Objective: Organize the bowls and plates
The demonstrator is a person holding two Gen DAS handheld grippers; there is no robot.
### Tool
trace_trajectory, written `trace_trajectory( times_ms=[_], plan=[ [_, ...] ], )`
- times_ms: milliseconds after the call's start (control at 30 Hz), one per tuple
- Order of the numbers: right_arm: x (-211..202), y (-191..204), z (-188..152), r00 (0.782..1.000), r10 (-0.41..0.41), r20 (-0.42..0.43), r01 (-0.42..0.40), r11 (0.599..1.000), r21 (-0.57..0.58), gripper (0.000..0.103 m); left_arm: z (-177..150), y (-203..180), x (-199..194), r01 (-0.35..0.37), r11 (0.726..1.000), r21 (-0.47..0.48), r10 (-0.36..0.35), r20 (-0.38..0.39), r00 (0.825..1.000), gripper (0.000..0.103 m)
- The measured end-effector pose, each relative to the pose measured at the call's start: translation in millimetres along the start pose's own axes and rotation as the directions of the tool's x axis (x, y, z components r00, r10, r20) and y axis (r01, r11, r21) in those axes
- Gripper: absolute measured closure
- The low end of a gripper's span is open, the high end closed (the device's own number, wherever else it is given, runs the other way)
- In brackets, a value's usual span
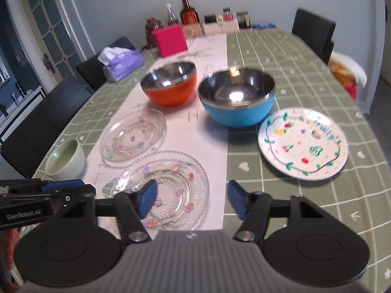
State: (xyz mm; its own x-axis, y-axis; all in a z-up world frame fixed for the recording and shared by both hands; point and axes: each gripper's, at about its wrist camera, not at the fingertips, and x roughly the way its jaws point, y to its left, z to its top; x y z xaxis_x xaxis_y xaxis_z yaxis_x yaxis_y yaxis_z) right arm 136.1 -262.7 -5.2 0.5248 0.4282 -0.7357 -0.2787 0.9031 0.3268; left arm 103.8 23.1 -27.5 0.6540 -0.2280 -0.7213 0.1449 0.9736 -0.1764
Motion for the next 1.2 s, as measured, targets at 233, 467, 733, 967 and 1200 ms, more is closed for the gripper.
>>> trace_trajectory(
  times_ms=[233, 467, 733, 967, 1200],
  plan=[
    [29.5, -18.2, 1.7, 0.997, 0.008, -0.074, -0.002, 0.997, 0.078, 0.058, -0.8, 15.5, 26.0, 0.011, 0.996, -0.086, -0.016, -0.058, 0.998, 0.083],
    [39.4, -26.9, -1.9, 0.992, 0.049, -0.115, -0.032, 0.990, 0.141, 0.073, -3.0, 22.7, 32.2, 0.025, 0.991, -0.128, -0.035, -0.074, 0.997, 0.087],
    [40.3, -24.0, -6.4, 0.991, 0.065, -0.113, -0.049, 0.989, 0.141, 0.091, -3.8, 18.8, 33.9, 0.025, 0.991, -0.129, -0.035, -0.076, 0.996, 0.087],
    [40.0, -24.1, -6.9, 0.992, 0.063, -0.106, -0.047, 0.989, 0.143, 0.092, -5.4, 13.1, 31.6, 0.002, 0.995, -0.100, -0.009, -0.068, 0.998, 0.087],
    [34.0, -21.5, -6.9, 0.992, 0.077, -0.103, -0.061, 0.986, 0.152, 0.092, -4.6, 15.8, 18.8, 0.004, 0.992, -0.126, -0.010, -0.042, 0.999, 0.087]
  ],
)
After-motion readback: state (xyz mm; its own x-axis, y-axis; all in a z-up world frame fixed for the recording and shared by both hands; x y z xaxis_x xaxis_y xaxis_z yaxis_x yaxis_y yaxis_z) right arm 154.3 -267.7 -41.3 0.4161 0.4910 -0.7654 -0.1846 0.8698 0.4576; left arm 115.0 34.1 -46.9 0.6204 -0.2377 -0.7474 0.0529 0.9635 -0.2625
